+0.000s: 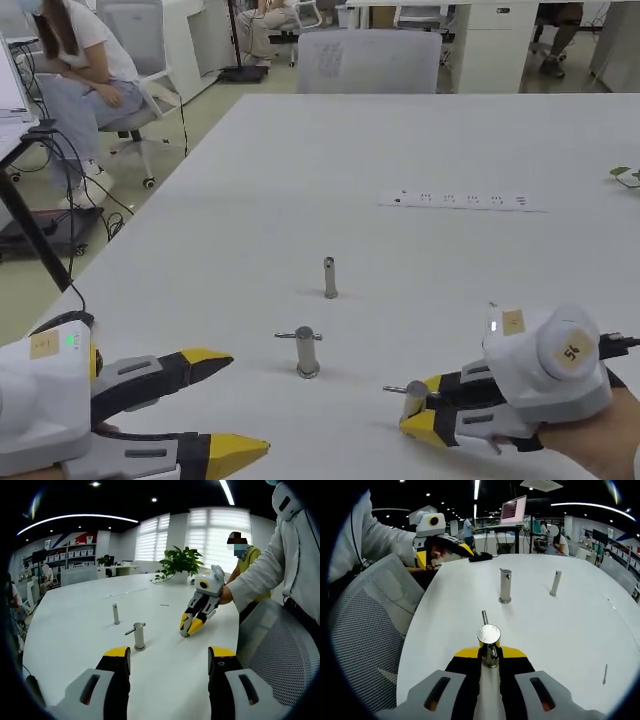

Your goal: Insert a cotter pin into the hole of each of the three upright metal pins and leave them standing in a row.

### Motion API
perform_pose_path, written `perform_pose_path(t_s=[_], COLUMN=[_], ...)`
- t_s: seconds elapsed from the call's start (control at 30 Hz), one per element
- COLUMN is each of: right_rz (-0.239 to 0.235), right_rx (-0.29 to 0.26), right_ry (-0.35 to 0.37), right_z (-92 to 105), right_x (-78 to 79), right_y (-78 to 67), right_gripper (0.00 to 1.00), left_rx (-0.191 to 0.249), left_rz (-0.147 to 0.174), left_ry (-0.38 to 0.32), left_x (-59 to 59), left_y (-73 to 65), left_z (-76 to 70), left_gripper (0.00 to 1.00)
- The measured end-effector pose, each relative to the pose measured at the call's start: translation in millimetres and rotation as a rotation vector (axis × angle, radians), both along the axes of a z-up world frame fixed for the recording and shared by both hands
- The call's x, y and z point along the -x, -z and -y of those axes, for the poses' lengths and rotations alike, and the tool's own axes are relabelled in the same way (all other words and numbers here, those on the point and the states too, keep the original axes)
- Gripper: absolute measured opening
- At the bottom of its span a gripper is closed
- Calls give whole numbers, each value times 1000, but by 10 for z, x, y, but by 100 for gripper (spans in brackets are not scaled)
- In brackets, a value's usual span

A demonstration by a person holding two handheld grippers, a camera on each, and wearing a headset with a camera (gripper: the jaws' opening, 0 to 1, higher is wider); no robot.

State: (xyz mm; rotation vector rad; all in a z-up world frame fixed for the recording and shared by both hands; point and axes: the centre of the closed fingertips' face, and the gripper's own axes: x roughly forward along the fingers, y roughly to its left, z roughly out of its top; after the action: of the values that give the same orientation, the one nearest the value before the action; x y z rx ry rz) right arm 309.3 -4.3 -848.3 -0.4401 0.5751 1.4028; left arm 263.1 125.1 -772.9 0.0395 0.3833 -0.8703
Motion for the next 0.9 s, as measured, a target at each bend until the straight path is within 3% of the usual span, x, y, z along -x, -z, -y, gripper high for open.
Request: perform_pose_path(t_s=[0.33, 0.9], right_rz=[21, 73], right_rx=[0, -33], right_ry=[-6, 28], right_z=[-28, -272], right_x=[-37, -402], right_y=[-15, -163], right_gripper=[12, 12], left_rx=[0, 0], left_rz=[0, -3], left_ry=[2, -14], left_x=[-9, -2], left_y=[12, 14], left_z=[5, -29], left_gripper=[62, 61])
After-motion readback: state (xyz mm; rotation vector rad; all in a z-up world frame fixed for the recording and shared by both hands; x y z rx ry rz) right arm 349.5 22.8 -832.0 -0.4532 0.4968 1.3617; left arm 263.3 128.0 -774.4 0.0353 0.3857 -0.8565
